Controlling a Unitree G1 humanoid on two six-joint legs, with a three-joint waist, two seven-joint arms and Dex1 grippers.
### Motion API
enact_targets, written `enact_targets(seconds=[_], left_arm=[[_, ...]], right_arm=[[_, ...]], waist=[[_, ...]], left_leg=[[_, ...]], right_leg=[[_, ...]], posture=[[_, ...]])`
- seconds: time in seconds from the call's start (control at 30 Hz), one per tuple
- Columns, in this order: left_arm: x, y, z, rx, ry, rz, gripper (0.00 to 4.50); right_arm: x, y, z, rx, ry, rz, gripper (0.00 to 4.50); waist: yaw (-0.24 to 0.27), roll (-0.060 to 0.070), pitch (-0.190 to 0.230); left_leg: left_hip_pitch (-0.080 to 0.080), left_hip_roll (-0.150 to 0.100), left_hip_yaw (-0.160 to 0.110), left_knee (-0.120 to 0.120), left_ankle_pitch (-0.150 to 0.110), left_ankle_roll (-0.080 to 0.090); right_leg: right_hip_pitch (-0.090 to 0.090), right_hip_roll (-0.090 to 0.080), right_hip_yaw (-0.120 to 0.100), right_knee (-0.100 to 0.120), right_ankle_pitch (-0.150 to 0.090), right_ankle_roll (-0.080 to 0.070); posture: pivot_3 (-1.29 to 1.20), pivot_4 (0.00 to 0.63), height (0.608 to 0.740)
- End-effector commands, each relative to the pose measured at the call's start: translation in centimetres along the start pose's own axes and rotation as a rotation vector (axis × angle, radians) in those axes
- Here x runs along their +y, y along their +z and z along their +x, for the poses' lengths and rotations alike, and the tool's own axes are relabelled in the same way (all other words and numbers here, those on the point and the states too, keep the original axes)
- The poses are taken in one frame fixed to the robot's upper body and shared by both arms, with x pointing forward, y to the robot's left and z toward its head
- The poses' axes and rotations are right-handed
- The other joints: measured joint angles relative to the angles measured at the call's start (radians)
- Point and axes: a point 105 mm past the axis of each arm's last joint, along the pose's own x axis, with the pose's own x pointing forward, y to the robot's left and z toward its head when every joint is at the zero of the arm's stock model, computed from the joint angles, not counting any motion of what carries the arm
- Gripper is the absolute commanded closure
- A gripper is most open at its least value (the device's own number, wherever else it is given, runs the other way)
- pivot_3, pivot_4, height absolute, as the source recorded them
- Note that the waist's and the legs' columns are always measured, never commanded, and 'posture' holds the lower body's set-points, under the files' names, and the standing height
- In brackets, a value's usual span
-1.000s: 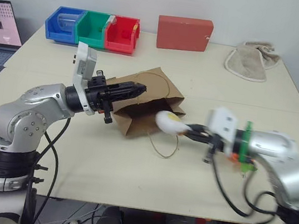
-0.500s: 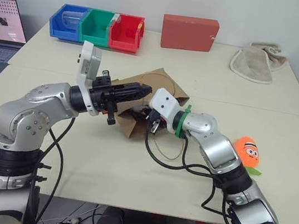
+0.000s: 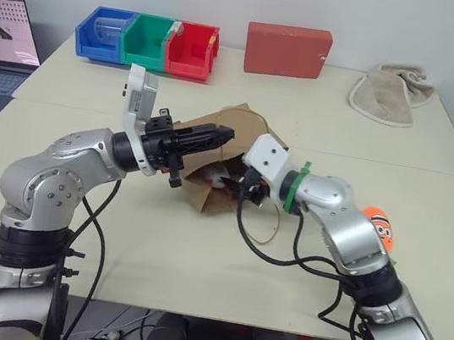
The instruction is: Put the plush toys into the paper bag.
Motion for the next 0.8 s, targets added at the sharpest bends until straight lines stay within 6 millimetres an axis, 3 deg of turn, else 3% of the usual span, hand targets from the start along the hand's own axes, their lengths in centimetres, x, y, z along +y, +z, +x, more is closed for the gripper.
enact_targets(seconds=[0.03,0.1,0.17,0.27,0.33,0.43,0.57,0.7,0.8], left_arm=[[-0.1,0.8,0.4,-0.027,-0.010,0.035,4.50],[0.1,0.7,0.5,-0.028,-0.007,0.034,4.50],[0.1,0.6,0.5,-0.028,-0.008,0.034,4.50],[0.2,0.6,0.4,-0.029,-0.008,0.034,4.50],[0.3,0.5,0.4,-0.026,-0.009,0.032,4.50],[0.2,0.4,0.4,-0.022,-0.010,0.033,4.50],[0.1,0.4,0.4,-0.022,-0.010,0.035,4.50],[0.0,0.2,0.3,-0.017,-0.005,0.036,4.50],[-0.1,0.2,0.2,-0.014,-0.003,0.039,4.50]], right_arm=[[-0.2,1.8,-4.4,-0.056,0.068,-0.014,0.64],[-0.8,0.6,-8.9,0.023,0.099,-0.057,0.64],[-0.9,-0.4,-11.1,0.094,0.105,-0.066,0.64],[-1.6,-3.8,-14.7,0.286,0.070,-0.033,0.64],[-2.5,-7.2,-16.8,0.463,0.001,-0.052,0.64],[-2.8,-9.1,-18.1,0.555,-0.027,-0.077,0.64],[-3.4,-14.2,-20.8,0.768,-0.059,-0.112,0.64],[-4.0,-14.8,-20.1,0.737,-0.112,-0.109,0.64],[-4.3,-15.1,-20.0,0.745,-0.124,-0.128,1.25]], waist=[[0.000,0.000,0.000],[0.018,0.000,0.000],[0.024,0.000,0.000],[0.022,0.000,0.000],[0.021,0.000,0.000],[0.012,0.000,0.000],[0.007,0.000,0.000],[0.001,0.000,0.000],[-0.003,0.000,0.000]], left_leg=[[0.000,0.000,0.000,0.000,0.000,0.000],[-0.001,-0.001,-0.001,0.000,0.000,0.000],[-0.002,-0.001,-0.001,0.000,0.000,0.000],[-0.001,-0.001,0.000,0.000,0.000,0.001],[0.000,0.000,0.000,0.000,-0.001,0.001],[0.001,0.000,0.003,0.000,0.000,0.001],[0.002,0.000,0.004,0.002,0.000,0.001],[0.002,-0.001,0.005,0.003,0.000,0.001],[0.003,0.000,0.005,0.003,0.000,0.001]], right_leg=[[0.000,0.000,0.000,0.000,0.000,0.000],[0.001,0.000,-0.001,-0.002,0.000,0.000],[0.002,-0.001,-0.002,-0.007,0.000,0.000],[0.003,-0.001,-0.001,-0.009,0.000,0.000],[0.004,-0.001,-0.001,-0.009,0.000,0.000],[0.004,-0.001,0.002,-0.009,0.000,0.000],[0.005,-0.001,0.003,-0.009,0.000,0.001],[0.006,-0.001,0.005,-0.009,0.000,0.001],[0.006,-0.001,0.005,-0.009,0.000,0.001]], posture=[[0.00,0.150,0.740],[0.00,0.150,0.740],[0.00,0.150,0.740],[0.00,0.150,0.740],[0.00,0.150,0.740],[0.00,0.150,0.740],[0.00,0.150,0.740],[0.00,0.150,0.740],[0.00,0.150,0.740]])
